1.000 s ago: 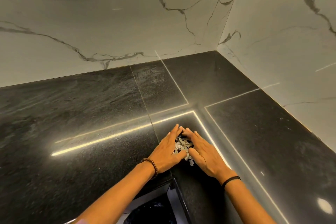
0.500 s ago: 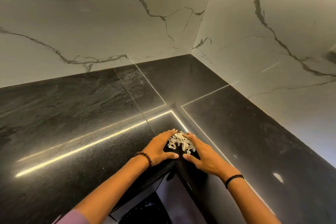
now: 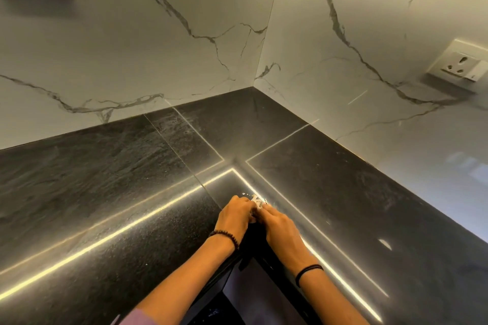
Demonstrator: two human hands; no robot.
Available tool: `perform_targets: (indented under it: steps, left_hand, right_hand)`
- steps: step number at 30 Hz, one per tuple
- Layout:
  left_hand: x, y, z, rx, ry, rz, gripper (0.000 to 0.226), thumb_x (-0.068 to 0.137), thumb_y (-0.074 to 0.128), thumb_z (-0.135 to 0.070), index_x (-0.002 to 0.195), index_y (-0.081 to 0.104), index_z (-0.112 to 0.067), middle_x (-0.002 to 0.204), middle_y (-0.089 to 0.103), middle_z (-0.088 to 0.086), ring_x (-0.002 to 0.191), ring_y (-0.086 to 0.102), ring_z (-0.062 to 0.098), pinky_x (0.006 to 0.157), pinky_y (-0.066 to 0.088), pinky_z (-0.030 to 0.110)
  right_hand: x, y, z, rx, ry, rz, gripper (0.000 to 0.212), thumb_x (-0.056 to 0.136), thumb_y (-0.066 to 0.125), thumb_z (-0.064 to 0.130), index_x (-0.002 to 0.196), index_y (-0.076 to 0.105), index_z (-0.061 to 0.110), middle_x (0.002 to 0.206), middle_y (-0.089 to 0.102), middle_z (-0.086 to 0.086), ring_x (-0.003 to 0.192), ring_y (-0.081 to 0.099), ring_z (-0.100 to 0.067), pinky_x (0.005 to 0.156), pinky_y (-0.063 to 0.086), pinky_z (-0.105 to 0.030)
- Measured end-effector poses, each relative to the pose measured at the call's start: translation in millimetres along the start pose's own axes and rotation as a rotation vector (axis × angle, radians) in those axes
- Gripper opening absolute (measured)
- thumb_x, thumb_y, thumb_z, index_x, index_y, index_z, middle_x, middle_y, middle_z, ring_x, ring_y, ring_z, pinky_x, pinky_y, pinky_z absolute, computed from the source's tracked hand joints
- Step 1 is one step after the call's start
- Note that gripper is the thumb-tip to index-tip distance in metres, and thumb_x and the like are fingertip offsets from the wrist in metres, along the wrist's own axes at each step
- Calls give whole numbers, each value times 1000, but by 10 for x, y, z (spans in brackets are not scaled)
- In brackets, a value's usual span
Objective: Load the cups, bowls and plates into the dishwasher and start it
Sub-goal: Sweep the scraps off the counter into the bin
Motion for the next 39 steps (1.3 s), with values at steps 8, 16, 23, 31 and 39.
perform_targets:
  steps: [8,16,23,31,39]
  left_hand:
    - [23,-33,-83,39,41,-93,17,95,49,-14,96,67,-17,97,65,0,93,53,17,77,47,28]
    - [36,-106,-170,-64,71,-165,22,92,54,-10,95,73,-20,92,69,-3,88,54,13,78,50,28]
    - [-6,-258,-329,-161,93,-215,17,93,59,-21,101,75,-20,94,72,-2,88,57,15,73,42,20]
    - [-501,-500,-583,-282,195,-306,13,78,70,-8,86,78,-14,79,73,5,75,65,24,68,54,34]
    - [-1096,-304,-450,-275,186,-297,17,74,65,-15,84,78,-19,79,74,-4,71,65,18,62,53,29]
  right_hand:
    - [10,-11,-92,-57,35,-88,20,81,60,-6,89,68,10,85,64,-1,79,59,-20,65,48,-25]
    - [52,-215,-204,175,151,-152,20,88,65,6,94,77,20,90,74,9,84,64,-4,77,51,-17]
    - [-139,-479,-171,368,244,-290,19,87,72,9,95,78,25,88,73,18,85,67,4,75,54,-17]
    - [-648,-694,76,395,294,-374,18,87,74,11,100,78,22,97,73,15,89,67,5,77,51,-9]
    - [-1225,-461,319,409,314,-364,17,88,73,14,103,78,20,105,74,12,97,67,2,86,55,-21]
Point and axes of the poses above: each hand's wrist, its own x-axis towards the middle knuckle, its own y-axis out of the palm, z = x × y, the point moved 8 cm from there along x, towards the middle knuckle
